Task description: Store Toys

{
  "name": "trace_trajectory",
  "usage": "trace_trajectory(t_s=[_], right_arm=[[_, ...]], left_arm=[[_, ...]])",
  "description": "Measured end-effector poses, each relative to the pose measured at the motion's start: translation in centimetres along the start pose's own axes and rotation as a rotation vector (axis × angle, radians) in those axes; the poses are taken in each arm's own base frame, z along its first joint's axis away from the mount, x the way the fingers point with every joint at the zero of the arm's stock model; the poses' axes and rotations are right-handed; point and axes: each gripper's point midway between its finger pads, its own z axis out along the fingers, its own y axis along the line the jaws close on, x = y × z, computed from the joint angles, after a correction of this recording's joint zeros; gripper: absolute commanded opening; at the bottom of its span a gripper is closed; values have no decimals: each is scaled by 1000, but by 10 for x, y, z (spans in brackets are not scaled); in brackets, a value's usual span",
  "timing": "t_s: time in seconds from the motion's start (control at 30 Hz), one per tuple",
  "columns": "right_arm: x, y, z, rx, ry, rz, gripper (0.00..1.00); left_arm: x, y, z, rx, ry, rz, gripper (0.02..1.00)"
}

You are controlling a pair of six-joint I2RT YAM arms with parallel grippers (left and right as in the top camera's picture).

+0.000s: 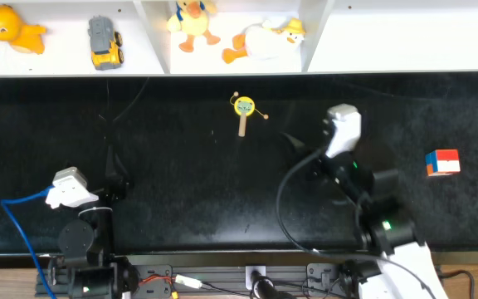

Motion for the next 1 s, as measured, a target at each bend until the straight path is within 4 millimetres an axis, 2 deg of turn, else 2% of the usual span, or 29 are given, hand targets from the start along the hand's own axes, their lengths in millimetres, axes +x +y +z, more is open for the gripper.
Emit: trace_trajectory(t_s=[0.17, 0.4, 0.67, 1.0], right_arm=[[-1, 33, 32, -72, 132, -42, 996], [17, 63, 78, -76, 345, -78, 998], [43, 66, 116, 10, 507, -27, 998], [64, 50, 153, 143, 572, 130, 996]], left_arm=[[0, 0, 0, 0, 0, 0, 998], [0, 0, 0, 0, 0, 0, 998], [0, 0, 0, 0, 0, 0, 998], [0, 0, 0, 0, 0, 0, 998]])
